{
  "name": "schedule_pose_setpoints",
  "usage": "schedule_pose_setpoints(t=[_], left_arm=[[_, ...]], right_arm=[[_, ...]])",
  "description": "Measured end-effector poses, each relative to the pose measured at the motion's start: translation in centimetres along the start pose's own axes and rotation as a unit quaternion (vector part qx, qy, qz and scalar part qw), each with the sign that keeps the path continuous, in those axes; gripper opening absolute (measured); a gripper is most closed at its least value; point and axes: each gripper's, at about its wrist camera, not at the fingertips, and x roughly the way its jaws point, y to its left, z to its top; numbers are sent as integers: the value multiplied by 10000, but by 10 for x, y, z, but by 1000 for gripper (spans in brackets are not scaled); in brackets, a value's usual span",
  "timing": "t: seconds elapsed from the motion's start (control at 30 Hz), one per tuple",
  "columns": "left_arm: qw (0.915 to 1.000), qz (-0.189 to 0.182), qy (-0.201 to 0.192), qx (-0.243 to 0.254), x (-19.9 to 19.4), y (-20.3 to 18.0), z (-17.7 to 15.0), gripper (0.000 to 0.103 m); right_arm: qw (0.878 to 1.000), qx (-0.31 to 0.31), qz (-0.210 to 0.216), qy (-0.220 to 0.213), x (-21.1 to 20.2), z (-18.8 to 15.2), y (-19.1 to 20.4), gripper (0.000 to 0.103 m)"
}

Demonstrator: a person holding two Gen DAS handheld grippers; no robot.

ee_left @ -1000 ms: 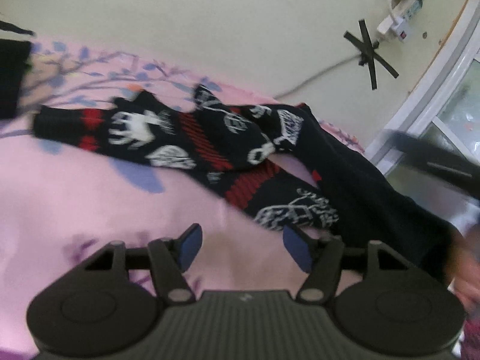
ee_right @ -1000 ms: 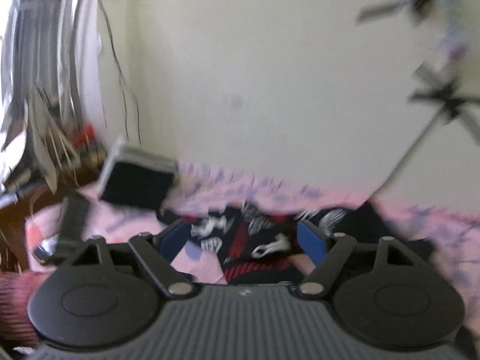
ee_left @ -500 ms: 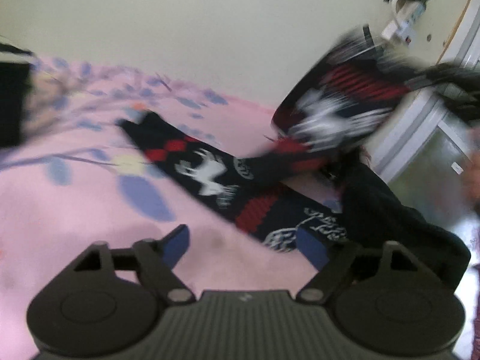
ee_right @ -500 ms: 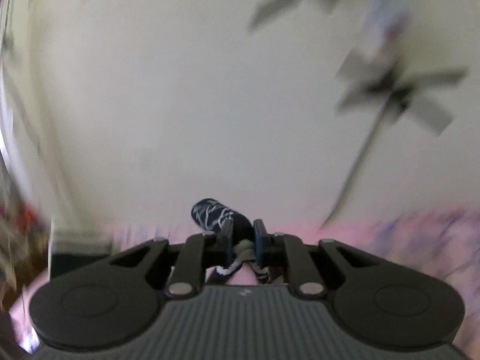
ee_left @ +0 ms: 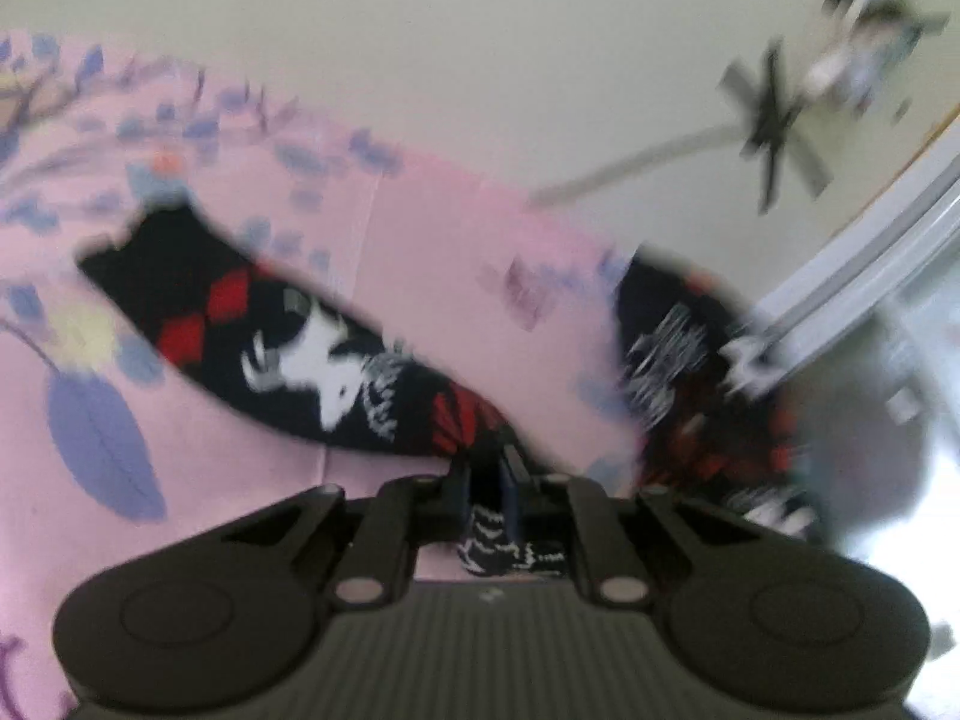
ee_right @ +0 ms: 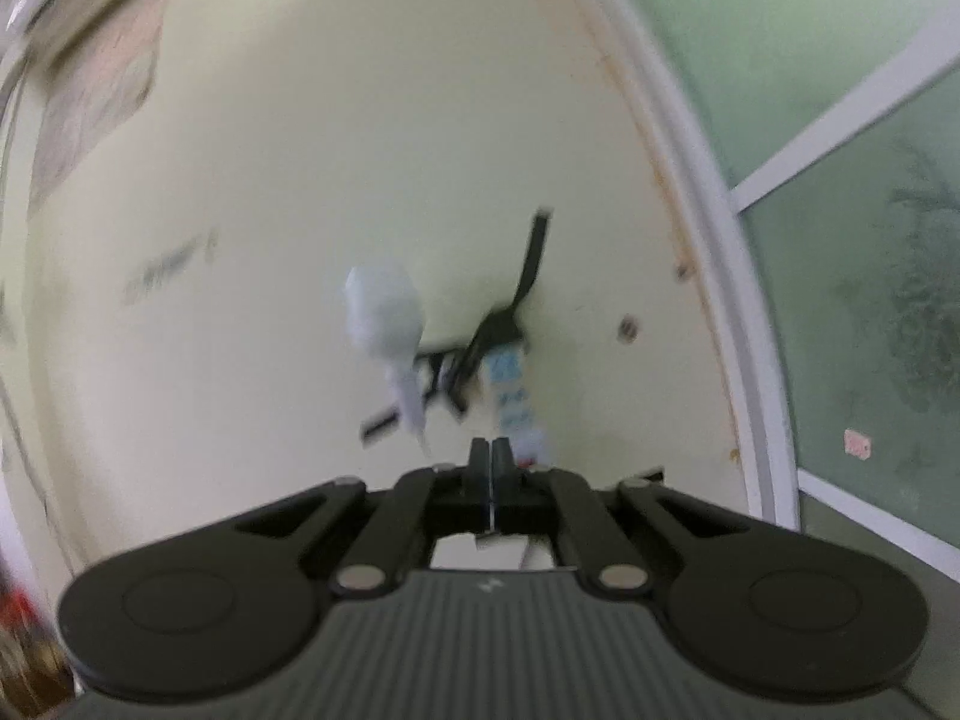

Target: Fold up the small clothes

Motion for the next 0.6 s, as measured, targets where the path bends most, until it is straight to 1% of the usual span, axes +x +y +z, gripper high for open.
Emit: schedule_pose_setpoints(t=[0.03, 0.07, 0.1, 0.13, 0.17, 0.2, 0.23, 0.27, 0.33, 0.4, 0.43, 0.47, 0.5, 0.53, 0.57, 0.6], left_arm=[[9998, -101, -197, -1, -15, 0, 5, 9], [9991, -163, -401, 5, -32, 2, 9, 9], [9978, -197, -626, 24, -51, 2, 14, 9], [9960, -227, -859, 39, -72, 2, 19, 9], [9938, -267, -1079, 38, -93, 5, 24, 9], [9916, -298, -1261, 40, -112, 8, 29, 9], [9883, -265, -1499, 46, -135, 12, 35, 9], [9843, -147, -1759, 50, -155, 16, 41, 9], [9735, 98, -2283, 34, -194, 26, 54, 9], [9629, 298, -2675, -160, -223, 42, 60, 9], [9577, 479, -2817, -352, -232, 53, 61, 9], [9523, 718, -2911, -566, -237, 63, 61, 9], [9492, 949, -2895, -788, -236, 74, 60, 9], [9494, 1094, -2774, -985, -231, 84, 57, 10], [9523, 1173, -2563, -1171, -222, 93, 52, 9], [9574, 1199, -2300, -1268, -210, 100, 46, 10]], right_arm=[[9997, -109, 33, 234, 9, -12, 7, 0], [9988, -171, 107, 449, 19, -24, 9, 4], [9973, -195, 138, 690, 32, -39, 14, 33], [9952, -168, 173, 949, 45, -59, 17, 74], [9937, -132, 203, 1099, 53, -76, 20, 82], [9916, -134, 240, 1266, 60, -92, 23, 81], [9877, -203, 312, 1521, 67, -110, 28, 80], [9833, -287, 409, 1751, 72, -127, 34, 80], [9756, -457, 618, 2058, 76, -155, 46, 80], [9684, -689, 768, 2271, 79, -175, 58, 81], [9657, -814, 792, 2334, 82, -182, 63, 81], [9636, -914, 791, 2387, 84, -188, 66, 81], [9617, -969, 779, 2442, 89, -193, 69, 81], [9610, -975, 745, 2479, 92, -197, 69, 81], [9605, -988, 712, 2501, 98, -200, 68, 81], [9604, -1023, 668, 2504, 102, -202, 67, 81]])
